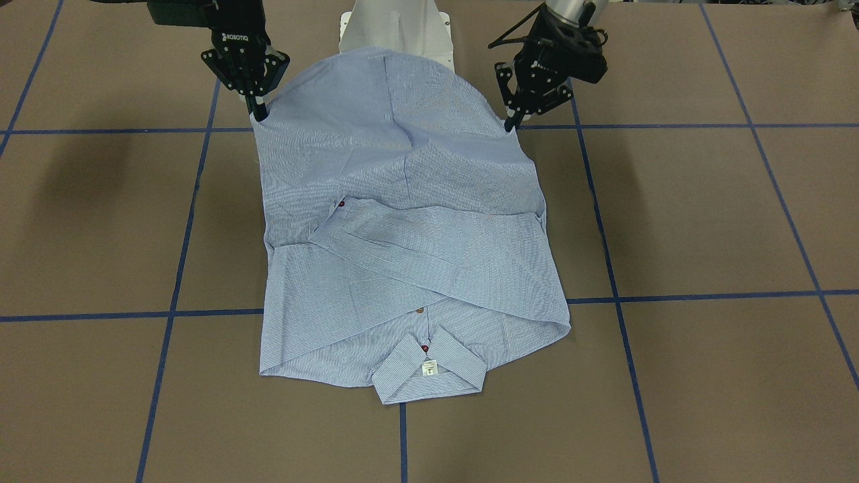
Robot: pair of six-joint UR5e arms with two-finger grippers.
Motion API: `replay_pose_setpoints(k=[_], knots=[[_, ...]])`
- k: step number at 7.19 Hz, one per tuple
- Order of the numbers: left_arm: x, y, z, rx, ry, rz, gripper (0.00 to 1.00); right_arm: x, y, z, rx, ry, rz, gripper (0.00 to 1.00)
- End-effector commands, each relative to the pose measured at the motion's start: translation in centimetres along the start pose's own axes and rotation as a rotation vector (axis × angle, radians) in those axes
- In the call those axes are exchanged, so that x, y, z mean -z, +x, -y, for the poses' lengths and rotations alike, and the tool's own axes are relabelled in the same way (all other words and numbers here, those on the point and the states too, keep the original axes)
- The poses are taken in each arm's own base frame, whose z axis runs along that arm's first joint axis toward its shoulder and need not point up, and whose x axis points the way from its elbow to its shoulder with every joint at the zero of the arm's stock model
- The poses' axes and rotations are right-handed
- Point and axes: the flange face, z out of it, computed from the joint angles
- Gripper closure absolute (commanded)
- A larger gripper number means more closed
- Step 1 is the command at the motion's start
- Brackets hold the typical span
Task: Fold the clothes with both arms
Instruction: 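Lift both hem corners and fold them toward the collar with both grippers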
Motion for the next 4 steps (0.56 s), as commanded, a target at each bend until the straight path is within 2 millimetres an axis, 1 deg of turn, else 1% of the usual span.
replay_pose_setpoints(k=[1, 2, 3, 4], knots=[[-1.1, -2.3, 5.0, -0.104, 0.061, 0.067, 1.0, -4.6, -2.1, 5.0, 0.023, 0.03, -0.056, 1.0], [-1.5, -3.8, 6.6, -0.108, 0.075, 0.099, 1.0, -8.8, -3.1, 6.4, 0.033, 0.033, -0.026, 1.0], [-1.9, -5.2, 8.0, -0.119, 0.087, 0.131, 1.0, -13.4, -3.4, 7.6, 0.026, 0.052, -0.013, 1.0], [-3.5, -6.1, 8.9, -0.111, 0.084, 0.16, 1.0, -16.7, -5.6, 8.6, 0.025, 0.065, -0.007, 1.0]])
